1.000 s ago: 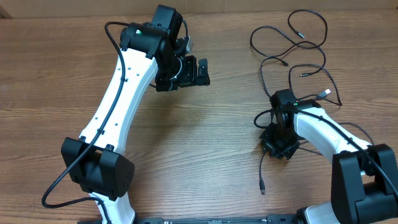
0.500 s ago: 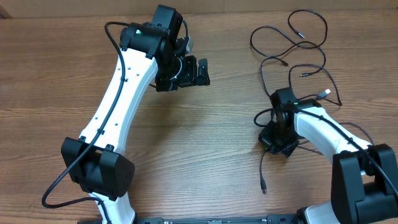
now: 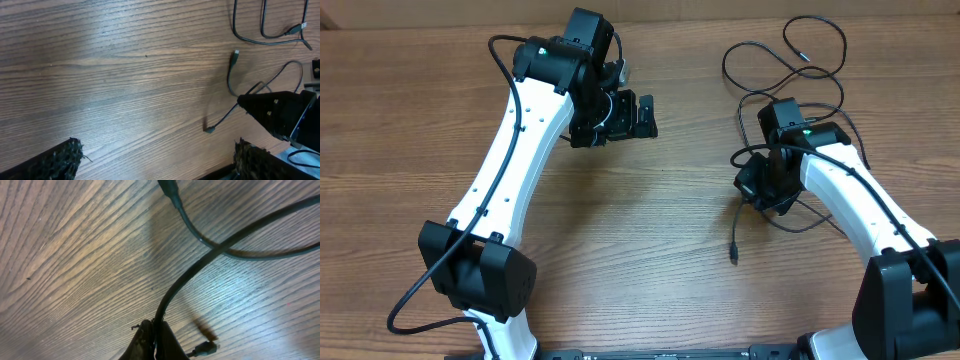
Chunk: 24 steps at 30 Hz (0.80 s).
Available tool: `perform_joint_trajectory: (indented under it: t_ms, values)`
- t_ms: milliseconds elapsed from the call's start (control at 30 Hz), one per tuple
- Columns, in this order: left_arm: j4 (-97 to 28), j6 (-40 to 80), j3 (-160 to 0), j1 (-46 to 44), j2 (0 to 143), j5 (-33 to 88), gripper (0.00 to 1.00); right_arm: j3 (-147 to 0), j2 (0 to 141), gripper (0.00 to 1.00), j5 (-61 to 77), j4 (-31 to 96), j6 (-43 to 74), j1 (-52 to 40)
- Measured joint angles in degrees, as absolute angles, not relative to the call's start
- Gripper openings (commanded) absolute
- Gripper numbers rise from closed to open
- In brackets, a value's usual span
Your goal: Untangle cables
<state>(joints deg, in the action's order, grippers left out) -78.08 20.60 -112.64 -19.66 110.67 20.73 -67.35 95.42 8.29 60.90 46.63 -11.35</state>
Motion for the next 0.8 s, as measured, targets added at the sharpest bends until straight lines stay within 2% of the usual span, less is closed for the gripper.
perform_joint_trajectory:
  t_ms: [67,100,167,233,267,433,500,800]
  values:
    - [-78.1,20.6,-112.6,-19.7,110.7,20.7,1.00,-67.4,95.4,0.06,7.2,60.0,46.4,-11.3]
    - [-78.1,20.6,-112.6,-19.7,110.7,20.7,1.00,-67.4,95.4,0.13,6.5,59.1,45.9,-11.3]
    - [-78.2,20.6,-112.6,-19.7,110.7,20.7,1.00,-67.4,95.4,0.33,5.8,57.8,44.4,-11.3]
    - [-78.2,20.6,-112.6,-19.7,110.7,20.7,1.00,-67.4,95.4,0.64,5.3,56.6,43.1,-11.3]
    - [-78.3,20.6,-112.6,-19.7,110.7,20.7,1.00,-67.4,95.4,0.72,5.2,55.8,42.3,-11.3]
    - [-79.2,20.6,-112.6,-19.7,110.7,20.7,0.99,-67.4,95.4,0.83,4.6,54.3,38.7,-11.3]
    - [-79.8,20.6,-112.6,-19.7,110.7,20.7,1.00,-67.8,95.4,0.99,4.5,55.7,38.1,-11.3]
    - [-81.5,20.6,-112.6,-19.7,110.7,23.2,1.00,-77.5,94.0,1.00,5.8,64.6,34.0,-11.3]
